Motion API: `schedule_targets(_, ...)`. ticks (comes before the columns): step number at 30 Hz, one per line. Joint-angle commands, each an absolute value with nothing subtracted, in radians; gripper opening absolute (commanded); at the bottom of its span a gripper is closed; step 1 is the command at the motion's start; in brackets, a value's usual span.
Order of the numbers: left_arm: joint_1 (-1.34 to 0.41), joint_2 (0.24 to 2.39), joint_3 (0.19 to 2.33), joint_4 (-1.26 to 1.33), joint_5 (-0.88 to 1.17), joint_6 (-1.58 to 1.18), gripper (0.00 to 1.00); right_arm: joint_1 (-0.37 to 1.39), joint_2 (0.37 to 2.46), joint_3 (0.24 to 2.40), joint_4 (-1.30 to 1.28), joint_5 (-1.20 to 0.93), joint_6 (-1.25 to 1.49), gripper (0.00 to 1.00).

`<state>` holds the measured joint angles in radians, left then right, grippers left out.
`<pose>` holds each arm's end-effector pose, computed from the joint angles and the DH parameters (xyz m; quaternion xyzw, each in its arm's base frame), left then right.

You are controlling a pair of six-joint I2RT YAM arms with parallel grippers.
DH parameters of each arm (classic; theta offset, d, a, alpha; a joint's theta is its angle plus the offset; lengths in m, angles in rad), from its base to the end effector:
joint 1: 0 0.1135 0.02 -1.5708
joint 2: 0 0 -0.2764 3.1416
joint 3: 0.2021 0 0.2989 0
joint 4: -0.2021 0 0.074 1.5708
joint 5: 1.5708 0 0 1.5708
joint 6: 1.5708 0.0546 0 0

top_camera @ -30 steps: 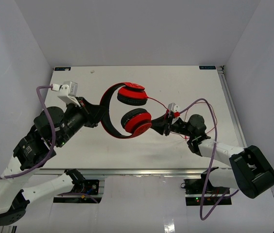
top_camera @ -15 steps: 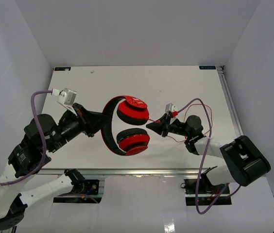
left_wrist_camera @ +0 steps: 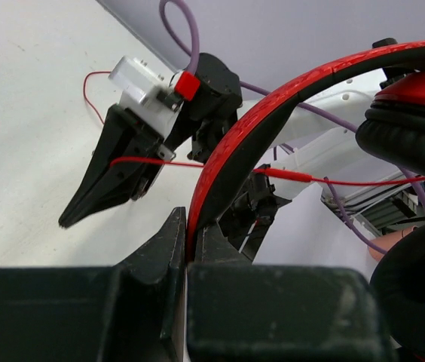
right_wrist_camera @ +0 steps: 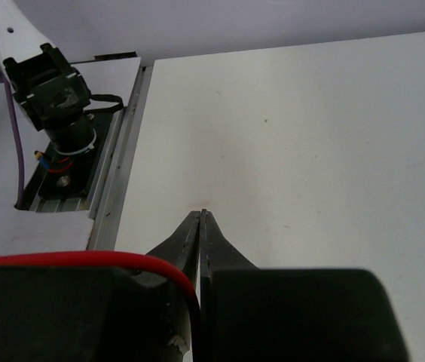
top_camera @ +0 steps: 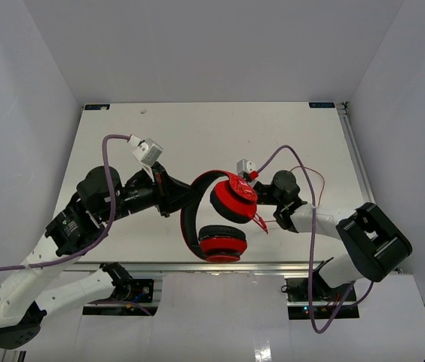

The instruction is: Wrap the headphones

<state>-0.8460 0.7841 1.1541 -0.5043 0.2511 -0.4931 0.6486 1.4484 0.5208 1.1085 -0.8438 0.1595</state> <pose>0.1233 -0.1597 0.4535 0.2123 0.7210 -0.4791 0.4534 0.2291 0.2248 0.2094 -0.4466 0.4907 0.5166 0.5412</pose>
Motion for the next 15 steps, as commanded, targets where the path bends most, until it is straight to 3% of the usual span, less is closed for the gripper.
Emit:
schedule_targets(1,-0.845,0.764,1.148,-0.337,0.308,-0.521,0.0,0.721,1.468,0.598,0.994,-0.817,0.052,0.08)
schedule_targets(15,-0.847,0.793,1.083,-0.254,0.526,-0.589,0.0,0.783,1.622,0.756,0.841,-0.699,-0.034,0.08)
